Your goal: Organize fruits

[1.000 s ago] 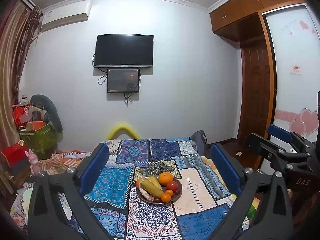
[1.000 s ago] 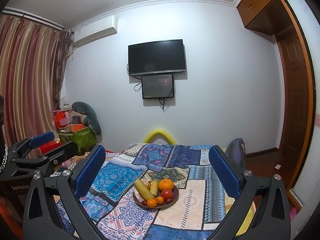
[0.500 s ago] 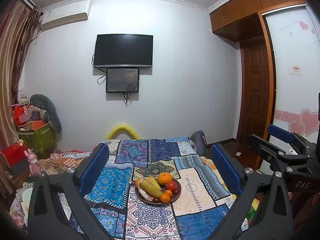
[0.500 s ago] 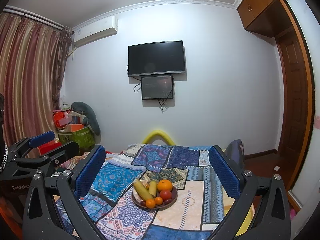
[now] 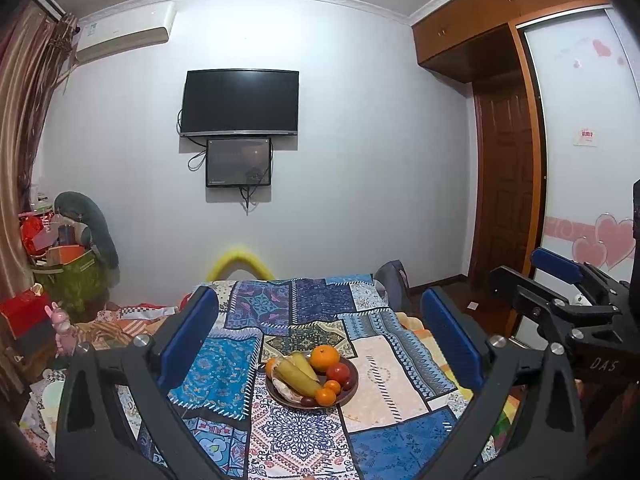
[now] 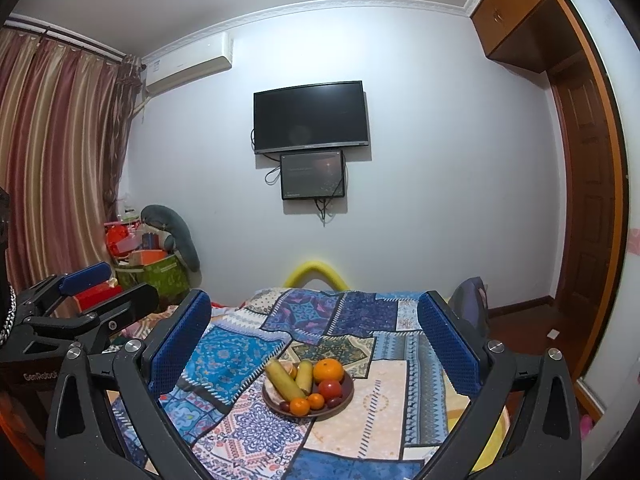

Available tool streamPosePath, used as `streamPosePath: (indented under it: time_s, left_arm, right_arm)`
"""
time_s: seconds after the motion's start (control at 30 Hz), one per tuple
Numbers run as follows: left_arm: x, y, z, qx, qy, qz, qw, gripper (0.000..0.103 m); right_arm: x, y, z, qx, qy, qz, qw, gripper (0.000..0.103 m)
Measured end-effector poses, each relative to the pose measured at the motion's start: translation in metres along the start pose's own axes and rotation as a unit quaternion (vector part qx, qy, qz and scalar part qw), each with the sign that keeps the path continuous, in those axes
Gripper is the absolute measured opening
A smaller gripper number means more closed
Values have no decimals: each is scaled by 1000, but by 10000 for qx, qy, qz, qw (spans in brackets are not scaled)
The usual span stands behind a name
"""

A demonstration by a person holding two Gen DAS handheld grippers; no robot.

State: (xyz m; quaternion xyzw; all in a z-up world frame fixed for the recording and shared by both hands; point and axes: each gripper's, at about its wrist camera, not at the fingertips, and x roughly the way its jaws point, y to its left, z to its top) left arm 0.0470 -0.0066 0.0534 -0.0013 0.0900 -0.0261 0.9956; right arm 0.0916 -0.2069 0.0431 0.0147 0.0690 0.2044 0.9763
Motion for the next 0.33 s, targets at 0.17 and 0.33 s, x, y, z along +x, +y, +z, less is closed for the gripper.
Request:
streamPosePath:
  time_s: [0.17,0.33]
  left_arm:
    - [2,2,-1,-33,25,-15,10000,103]
    - [4,3,-1,-65,65,-48,9999,103]
  right_arm:
    - [-1,0,0,3,-7,-4,10000,103]
    - [1,-1,-2,-4,9,-11,10000,103]
